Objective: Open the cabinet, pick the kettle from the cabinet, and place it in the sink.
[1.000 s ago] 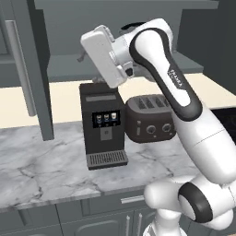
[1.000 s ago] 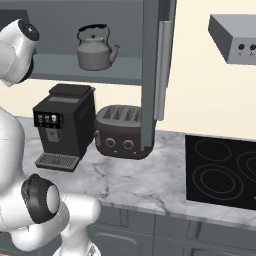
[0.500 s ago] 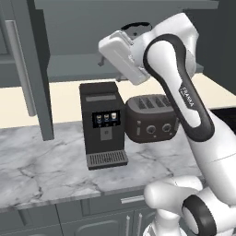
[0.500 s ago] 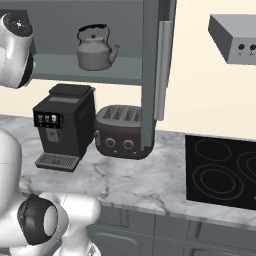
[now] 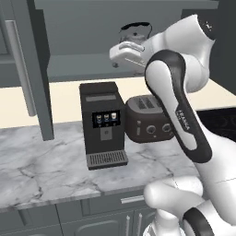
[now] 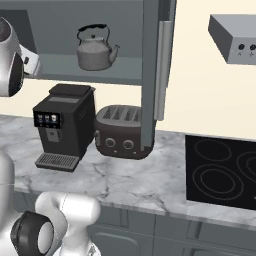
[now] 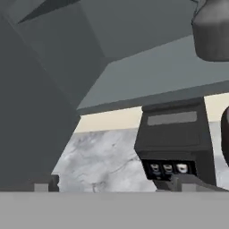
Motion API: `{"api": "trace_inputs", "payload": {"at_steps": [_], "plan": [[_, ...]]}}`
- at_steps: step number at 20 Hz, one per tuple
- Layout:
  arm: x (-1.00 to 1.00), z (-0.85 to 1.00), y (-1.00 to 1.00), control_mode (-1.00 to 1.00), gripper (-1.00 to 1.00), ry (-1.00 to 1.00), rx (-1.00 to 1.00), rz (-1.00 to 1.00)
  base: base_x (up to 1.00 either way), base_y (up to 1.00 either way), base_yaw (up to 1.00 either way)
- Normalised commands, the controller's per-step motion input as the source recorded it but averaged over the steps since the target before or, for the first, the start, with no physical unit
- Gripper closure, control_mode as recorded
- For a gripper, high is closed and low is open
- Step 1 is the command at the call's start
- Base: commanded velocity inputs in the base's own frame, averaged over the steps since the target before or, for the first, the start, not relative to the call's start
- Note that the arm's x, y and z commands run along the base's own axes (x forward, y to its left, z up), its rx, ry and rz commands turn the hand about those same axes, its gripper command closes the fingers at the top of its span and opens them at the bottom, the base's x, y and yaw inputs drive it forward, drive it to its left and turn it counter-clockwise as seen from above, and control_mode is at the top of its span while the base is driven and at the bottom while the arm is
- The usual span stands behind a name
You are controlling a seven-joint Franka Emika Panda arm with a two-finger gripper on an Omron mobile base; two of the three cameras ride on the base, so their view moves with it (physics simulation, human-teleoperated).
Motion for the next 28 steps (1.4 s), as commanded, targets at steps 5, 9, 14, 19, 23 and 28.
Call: {"api": "trace_inputs", "payload": {"at_steps": [5, 9, 14, 19, 23, 28], "plan": [[-0.01, 0.01, -0.39, -1.00, -1.00, -0.25, -0.22, -0.11, 0.00, 0.00, 0.00], [0.00, 0.05, -0.38, -1.00, -1.00, -0.15, -0.17, -0.15, 0.00, 0.00, 0.00], [0.04, 0.07, -0.28, -1.00, -1.00, -0.22, -0.14, -0.18, 0.00, 0.00, 0.00], [0.25, 0.18, -0.20, -1.00, -1.00, -0.03, -0.02, -0.19, 0.00, 0.00, 0.00], [0.31, 0.24, -0.17, -1.00, -1.00, -0.03, 0.00, -0.07, 0.00, 0.00, 0.00], [0.37, 0.17, -0.08, -1.00, -1.00, 0.00, 0.00, 0.00, 0.00, 0.00, 0.00]]}}
